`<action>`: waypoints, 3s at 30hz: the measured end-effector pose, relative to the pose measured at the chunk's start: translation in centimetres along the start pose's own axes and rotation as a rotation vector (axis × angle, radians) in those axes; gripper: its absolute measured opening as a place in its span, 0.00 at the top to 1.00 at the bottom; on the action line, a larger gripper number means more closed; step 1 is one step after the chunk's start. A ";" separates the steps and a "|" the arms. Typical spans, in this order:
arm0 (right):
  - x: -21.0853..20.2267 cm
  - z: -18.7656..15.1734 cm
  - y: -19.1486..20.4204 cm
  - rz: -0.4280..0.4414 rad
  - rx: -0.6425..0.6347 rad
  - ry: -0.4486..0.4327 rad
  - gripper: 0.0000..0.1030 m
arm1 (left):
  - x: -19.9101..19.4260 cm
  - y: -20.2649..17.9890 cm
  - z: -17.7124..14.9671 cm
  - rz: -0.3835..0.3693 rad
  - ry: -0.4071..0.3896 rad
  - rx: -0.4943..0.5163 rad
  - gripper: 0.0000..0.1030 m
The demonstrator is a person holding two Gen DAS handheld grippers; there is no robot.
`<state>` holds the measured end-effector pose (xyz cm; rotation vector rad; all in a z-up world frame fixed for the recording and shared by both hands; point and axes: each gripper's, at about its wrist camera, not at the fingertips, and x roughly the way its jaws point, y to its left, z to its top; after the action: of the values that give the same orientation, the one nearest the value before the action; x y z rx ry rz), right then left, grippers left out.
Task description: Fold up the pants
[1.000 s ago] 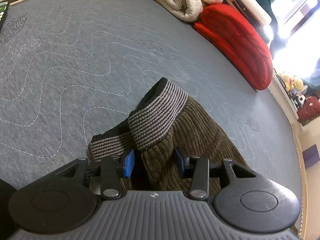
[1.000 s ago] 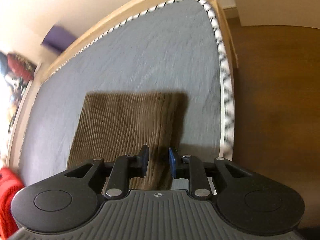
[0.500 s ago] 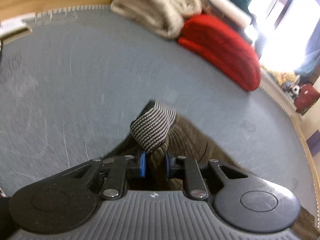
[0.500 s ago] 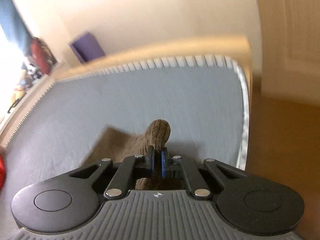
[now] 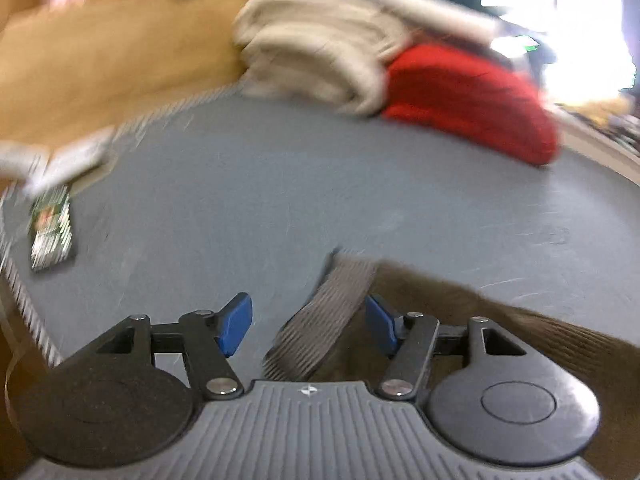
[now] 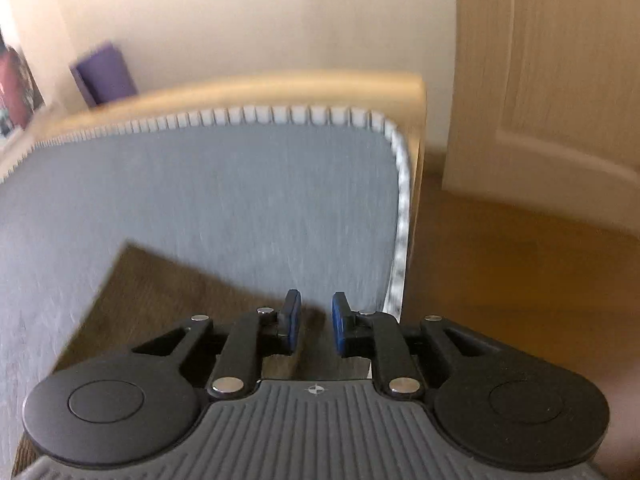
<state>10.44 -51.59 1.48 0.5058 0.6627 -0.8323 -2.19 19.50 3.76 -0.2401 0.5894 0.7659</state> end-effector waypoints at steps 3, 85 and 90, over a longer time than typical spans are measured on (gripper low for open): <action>-1.4 -0.1 0.8 0.062 -0.033 -0.069 0.83 | -0.4 -2.0 -0.4 -0.114 -0.037 0.100 0.35; -4.6 -3.0 5.8 0.307 -0.050 -0.059 0.89 | 3.9 -13.6 -10.7 -0.680 0.315 0.546 0.45; -17.4 -11.1 12.9 0.552 -0.631 -0.370 0.89 | 4.0 -13.4 -10.6 -0.684 0.323 0.542 0.45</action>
<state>8.46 -28.28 8.05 -0.0529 0.3784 -0.1568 5.30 8.04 -7.23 -0.0492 0.9282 -0.1105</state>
